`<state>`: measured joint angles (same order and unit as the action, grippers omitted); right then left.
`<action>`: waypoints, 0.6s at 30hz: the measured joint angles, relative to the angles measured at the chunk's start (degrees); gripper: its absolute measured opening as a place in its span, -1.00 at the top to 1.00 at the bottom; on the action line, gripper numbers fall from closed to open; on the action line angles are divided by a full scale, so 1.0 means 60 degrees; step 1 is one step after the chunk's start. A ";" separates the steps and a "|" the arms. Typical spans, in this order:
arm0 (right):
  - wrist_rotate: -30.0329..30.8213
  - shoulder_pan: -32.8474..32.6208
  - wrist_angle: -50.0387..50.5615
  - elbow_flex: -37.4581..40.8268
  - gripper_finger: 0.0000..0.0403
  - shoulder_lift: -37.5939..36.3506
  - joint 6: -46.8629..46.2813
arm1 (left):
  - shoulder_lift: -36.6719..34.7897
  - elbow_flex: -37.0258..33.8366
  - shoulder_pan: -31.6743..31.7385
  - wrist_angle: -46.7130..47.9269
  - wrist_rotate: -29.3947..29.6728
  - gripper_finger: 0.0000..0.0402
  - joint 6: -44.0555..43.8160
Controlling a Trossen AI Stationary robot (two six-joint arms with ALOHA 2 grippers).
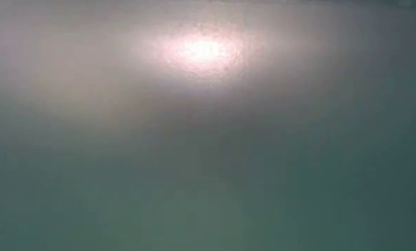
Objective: Pick & place jewel cases by type
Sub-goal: Put the middle black CD case into the transparent bin
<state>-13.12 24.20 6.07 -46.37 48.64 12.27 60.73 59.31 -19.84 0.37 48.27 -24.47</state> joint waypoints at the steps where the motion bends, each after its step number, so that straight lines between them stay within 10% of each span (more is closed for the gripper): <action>1: 0.0000 -0.0003 0.0000 0.0000 0.85 0.0000 0.0000 | 0.0005 0.0000 -0.0006 0.0039 -0.0007 0.93 0.0320; 9: 0.0003 0.0000 0.0000 0.0000 0.85 0.0000 0.0000 | 0.0036 0.0000 -0.0005 0.0068 -0.0288 0.93 0.2740; 18: 0.0007 -0.0001 0.0000 -0.0004 0.85 0.0000 0.0022 | 0.0036 0.0000 0.0406 0.0431 -0.0282 0.93 0.1486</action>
<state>-13.08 24.20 6.07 -46.39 48.64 12.40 60.95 59.31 -17.40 2.96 46.58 -15.55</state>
